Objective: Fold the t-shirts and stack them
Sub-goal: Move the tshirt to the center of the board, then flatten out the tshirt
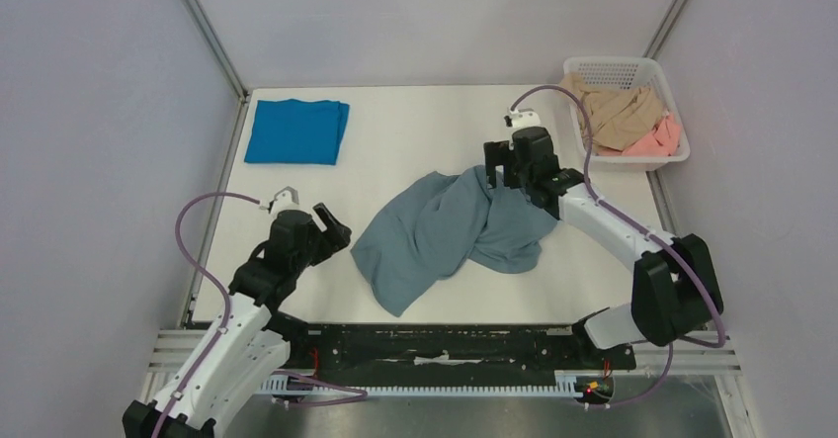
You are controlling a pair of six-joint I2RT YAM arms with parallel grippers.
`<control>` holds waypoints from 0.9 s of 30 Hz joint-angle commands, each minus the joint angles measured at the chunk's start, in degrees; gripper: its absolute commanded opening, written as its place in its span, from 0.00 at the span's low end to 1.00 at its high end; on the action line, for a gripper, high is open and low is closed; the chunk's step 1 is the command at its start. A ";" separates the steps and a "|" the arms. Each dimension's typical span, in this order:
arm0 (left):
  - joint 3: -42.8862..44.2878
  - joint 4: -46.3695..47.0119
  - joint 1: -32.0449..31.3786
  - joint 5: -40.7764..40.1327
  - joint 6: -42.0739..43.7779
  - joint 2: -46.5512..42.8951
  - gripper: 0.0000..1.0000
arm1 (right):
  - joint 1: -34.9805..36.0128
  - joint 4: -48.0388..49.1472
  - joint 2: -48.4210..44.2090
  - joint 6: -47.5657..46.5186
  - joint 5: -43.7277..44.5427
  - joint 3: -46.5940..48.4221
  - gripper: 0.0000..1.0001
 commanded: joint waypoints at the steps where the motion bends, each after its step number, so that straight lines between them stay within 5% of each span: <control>1: -1.51 1.71 -0.23 8.12 -2.78 3.64 0.86 | -0.26 2.30 -10.69 2.89 12.05 -2.08 0.98; 9: -4.77 3.40 -7.08 12.34 -4.90 10.44 0.85 | -0.38 4.83 -31.58 10.34 15.34 -23.90 0.98; 16: -5.60 10.23 -16.41 10.80 -7.56 20.32 0.82 | -0.49 4.44 -41.61 10.71 18.81 -31.89 0.98; 20: -3.01 11.69 -19.51 6.31 -7.63 28.71 0.56 | -0.41 2.25 -41.98 12.60 19.68 -32.93 0.98; 24: -0.25 11.84 -19.54 3.20 -6.78 35.35 0.04 | -0.73 0.58 -41.27 15.04 22.14 -33.88 0.98; 27: 1.04 10.91 -19.54 -0.60 -7.28 35.57 0.02 | -3.26 0.49 -39.98 15.57 22.76 -33.61 0.98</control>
